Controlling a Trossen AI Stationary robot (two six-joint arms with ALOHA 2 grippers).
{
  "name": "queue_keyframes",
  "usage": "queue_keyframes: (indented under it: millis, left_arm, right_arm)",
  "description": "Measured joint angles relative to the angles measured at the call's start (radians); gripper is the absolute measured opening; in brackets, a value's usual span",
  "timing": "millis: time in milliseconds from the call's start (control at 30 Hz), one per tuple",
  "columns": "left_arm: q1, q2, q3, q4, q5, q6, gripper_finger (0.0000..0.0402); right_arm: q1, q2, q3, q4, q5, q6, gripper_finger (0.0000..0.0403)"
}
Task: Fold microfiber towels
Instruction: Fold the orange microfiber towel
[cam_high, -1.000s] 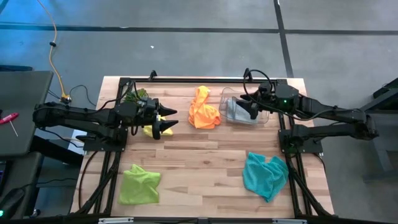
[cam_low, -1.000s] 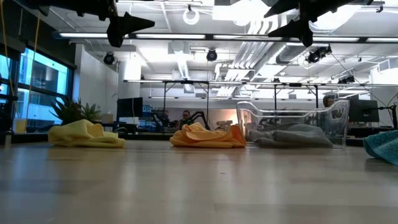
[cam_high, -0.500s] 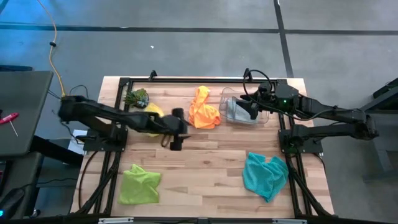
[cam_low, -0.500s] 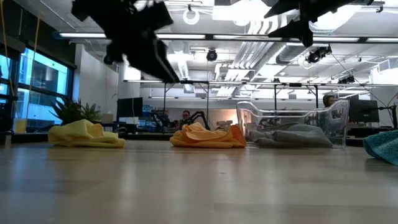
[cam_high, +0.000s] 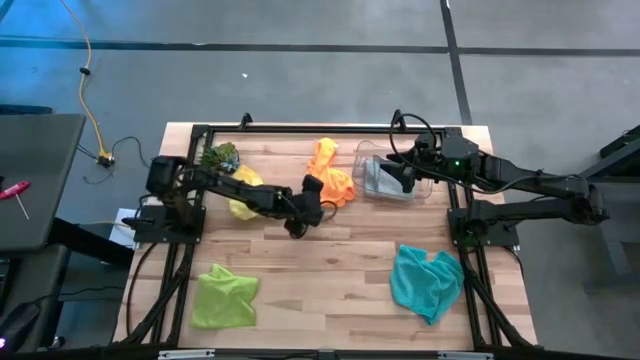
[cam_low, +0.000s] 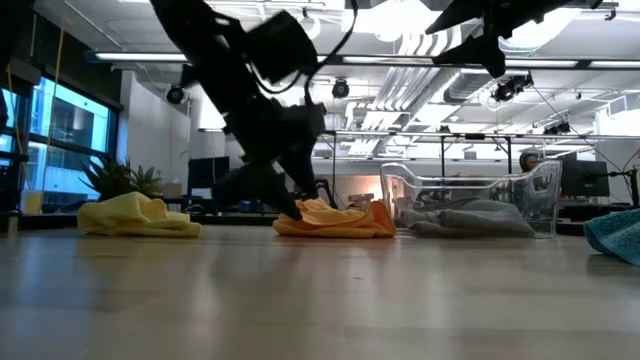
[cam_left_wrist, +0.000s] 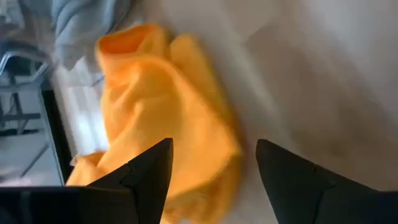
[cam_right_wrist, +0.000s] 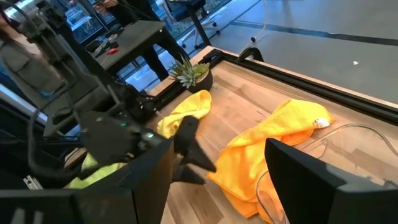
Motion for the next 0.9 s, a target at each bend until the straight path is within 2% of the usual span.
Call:
queue_keyframes:
  millis: [167, 467, 633, 833, 900]
  left_arm:
    - [0.04, 0.015, 0.015, 0.0, 0.04, 0.022, 0.0168]
    - [0.064, 0.015, 0.015, -0.035, 0.097, 0.08, 0.0012]
    - [0.063, -0.037, 0.04, -0.077, 0.086, 0.0, 0.0005]
    - [0.063, -0.228, 0.081, -0.216, 0.079, -0.211, 0.0002]
    - [0.056, -0.309, 0.089, -0.21, 0.074, -0.285, 0.0001]
  right_arm:
    - [0.0, 0.0, 0.0, -0.003, 0.0, 0.0, 0.0245]
    - [0.0, 0.0, 0.0, -0.007, 0.001, 0.0, 0.0245]
    - [0.0, 0.0, 0.0, -0.008, 0.001, 0.0, 0.0245]
    - [0.0, 0.0, 0.0, -0.008, 0.0, 0.0, 0.0245]
    - [0.0, 0.0, 0.0, -0.008, -0.001, -0.001, 0.0245]
